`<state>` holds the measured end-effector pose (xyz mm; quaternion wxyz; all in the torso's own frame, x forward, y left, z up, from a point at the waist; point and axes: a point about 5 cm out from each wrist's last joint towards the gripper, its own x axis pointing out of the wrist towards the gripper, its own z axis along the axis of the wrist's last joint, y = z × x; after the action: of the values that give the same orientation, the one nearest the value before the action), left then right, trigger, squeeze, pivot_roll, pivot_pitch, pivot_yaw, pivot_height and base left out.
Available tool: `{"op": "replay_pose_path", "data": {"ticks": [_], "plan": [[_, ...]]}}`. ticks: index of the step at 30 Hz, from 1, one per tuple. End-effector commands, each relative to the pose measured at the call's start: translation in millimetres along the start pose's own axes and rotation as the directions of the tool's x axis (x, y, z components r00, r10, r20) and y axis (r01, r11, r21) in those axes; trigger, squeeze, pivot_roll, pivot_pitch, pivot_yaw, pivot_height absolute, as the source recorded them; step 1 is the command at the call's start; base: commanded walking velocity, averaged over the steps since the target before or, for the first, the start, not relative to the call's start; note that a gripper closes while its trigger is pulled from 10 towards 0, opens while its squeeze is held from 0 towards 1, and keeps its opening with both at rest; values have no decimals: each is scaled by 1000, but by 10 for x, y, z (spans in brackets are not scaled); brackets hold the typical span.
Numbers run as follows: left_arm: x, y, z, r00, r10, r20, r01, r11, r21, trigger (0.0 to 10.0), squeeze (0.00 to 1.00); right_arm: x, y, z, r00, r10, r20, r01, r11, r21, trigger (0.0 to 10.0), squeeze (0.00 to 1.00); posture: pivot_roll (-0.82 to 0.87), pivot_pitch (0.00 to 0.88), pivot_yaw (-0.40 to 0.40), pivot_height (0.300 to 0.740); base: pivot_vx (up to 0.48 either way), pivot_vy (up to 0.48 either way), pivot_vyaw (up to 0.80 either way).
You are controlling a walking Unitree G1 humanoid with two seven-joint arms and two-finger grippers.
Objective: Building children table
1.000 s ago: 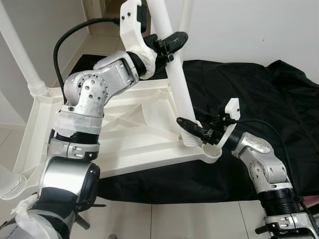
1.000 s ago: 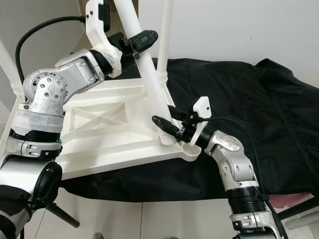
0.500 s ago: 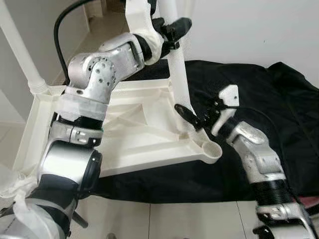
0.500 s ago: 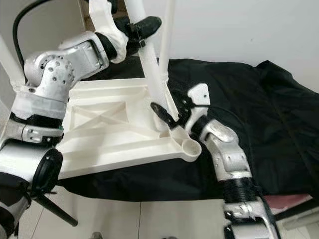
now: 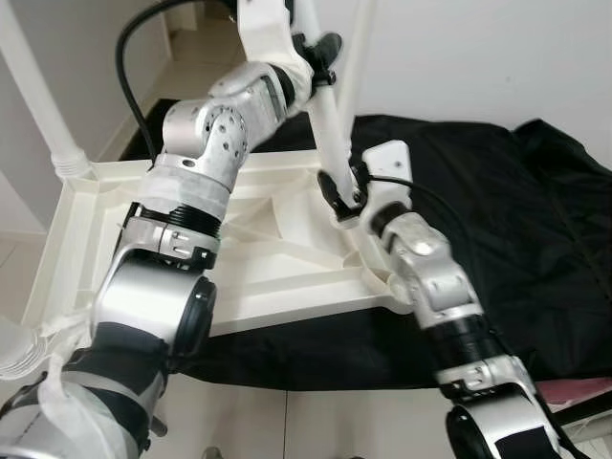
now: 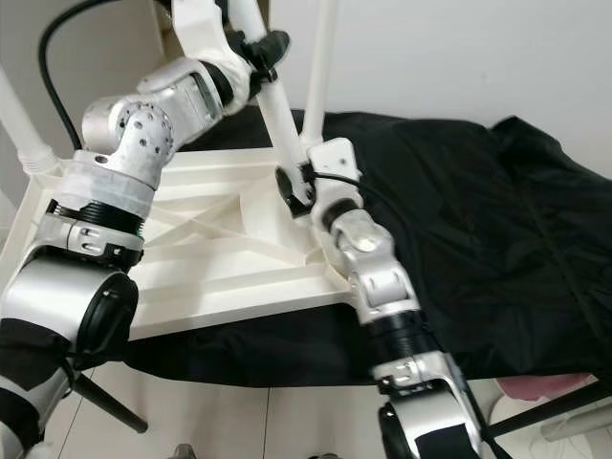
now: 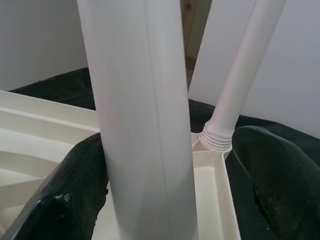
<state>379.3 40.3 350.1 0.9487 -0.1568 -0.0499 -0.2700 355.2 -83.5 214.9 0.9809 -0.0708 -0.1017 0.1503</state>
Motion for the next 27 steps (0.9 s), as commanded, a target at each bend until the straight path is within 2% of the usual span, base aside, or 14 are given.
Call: {"op": "replay_pose_path", "data": {"ticks": [1,3,5,6,8,12,23,24,25,26,27], "plan": [[15,-16,17,1000,8,2,-8,1000,14,10000,0,8,-71,-23,999,-45,-17,45,999,-4,10000,0,-9,0,-44,740,0,0,0],[26,-48,9,1000,14,11,-14,999,40,10000,0,29,-34,-42,996,-84,-29,84,996,9,10000,0,-9,0,-46,740,0,0,0],[57,-132,-13,1000,14,23,-16,998,57,10000,0,35,27,-133,981,-178,-79,178,984,-6,10000,0,-2,0,-60,740,0,0,0],[57,-132,-13,1000,14,23,-16,998,57,10000,0,35,27,-133,981,-178,-79,178,984,-6,10000,0,-2,0,-60,740,0,0,0],[70,-227,-14,999,5,35,-7,998,58,10000,0,37,84,-175,974,-208,-92,206,978,-29,10000,0,2,0,-67,740,0,0,0],[75,-302,-16,999,-9,44,6,997,71,10000,0,47,111,-193,969,-224,-100,223,975,-23,10000,0,3,0,-71,740,0,0,0],[87,-371,-9,998,-17,55,14,998,68,10000,0,85,156,-222,969,-223,-109,221,975,-31,10000,0,14,0,-79,740,0,0,0],[90,-378,-9,998,-17,58,13,997,73,10000,0,99,158,-217,967,-233,-107,231,973,-31,3137,0,12,0,-79,740,0,0,0],[90,-378,-9,998,-17,58,13,997,73,10000,0,99,158,-217,967,-233,-107,231,973,-31,3137,0,12,0,-79,740,0,0,0],[93,-387,-8,998,-19,61,14,997,77,10000,0,111,149,-207,964,-246,-102,243,969,-35,0,0,10,0,-78,740,0,0,0],[93,-387,-8,998,-19,61,14,997,77,10000,0,111,149,-207,964,-246,-102,243,969,-35,0,0,10,0,-78,740,0,0,0]]}}
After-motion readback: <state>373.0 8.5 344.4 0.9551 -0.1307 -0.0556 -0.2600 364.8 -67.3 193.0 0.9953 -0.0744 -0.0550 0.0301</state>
